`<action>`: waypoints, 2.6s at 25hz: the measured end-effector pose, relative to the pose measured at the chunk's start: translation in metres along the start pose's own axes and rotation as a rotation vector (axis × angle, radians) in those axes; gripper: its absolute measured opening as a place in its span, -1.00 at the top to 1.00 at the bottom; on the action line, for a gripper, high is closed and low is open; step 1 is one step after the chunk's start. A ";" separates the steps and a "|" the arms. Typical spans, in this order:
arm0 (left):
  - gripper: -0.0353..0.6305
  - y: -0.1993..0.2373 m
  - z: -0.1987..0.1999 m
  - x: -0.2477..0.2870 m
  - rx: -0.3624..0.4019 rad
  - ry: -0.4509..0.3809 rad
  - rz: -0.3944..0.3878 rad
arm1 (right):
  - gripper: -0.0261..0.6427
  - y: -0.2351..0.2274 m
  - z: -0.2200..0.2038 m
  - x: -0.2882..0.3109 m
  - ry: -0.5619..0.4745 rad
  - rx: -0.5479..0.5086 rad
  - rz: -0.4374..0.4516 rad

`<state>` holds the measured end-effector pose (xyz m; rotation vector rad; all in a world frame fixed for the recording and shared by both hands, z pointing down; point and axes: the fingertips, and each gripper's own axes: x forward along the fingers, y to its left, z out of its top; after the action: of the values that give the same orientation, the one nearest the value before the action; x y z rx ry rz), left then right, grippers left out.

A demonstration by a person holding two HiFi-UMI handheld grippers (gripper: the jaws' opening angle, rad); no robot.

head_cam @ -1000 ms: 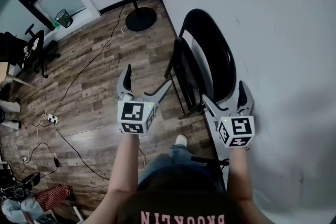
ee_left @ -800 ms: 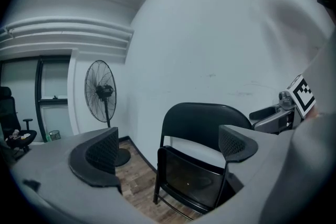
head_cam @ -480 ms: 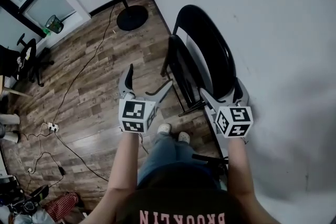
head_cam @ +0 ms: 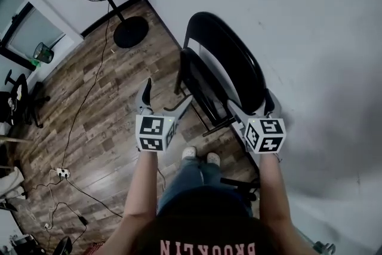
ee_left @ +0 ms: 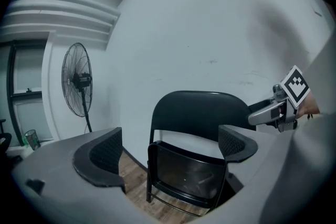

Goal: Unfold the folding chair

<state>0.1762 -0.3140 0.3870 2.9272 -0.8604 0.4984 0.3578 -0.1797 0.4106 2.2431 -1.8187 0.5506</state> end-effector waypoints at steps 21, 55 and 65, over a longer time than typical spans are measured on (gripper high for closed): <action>-0.82 -0.070 -0.092 0.138 -0.430 0.270 -0.352 | 0.49 -0.043 0.002 -0.009 0.090 -0.038 -0.270; 0.34 -0.123 -0.154 0.189 -0.736 0.551 -0.285 | 0.49 -0.043 0.003 -0.007 0.140 -0.071 -0.321; 0.35 -0.114 -0.156 0.172 -0.734 0.517 -0.293 | 0.48 -0.023 0.002 -0.014 0.127 -0.113 -0.360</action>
<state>0.3286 -0.2853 0.5942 2.0607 -0.4075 0.6861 0.3781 -0.1634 0.4049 2.3221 -1.3098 0.4937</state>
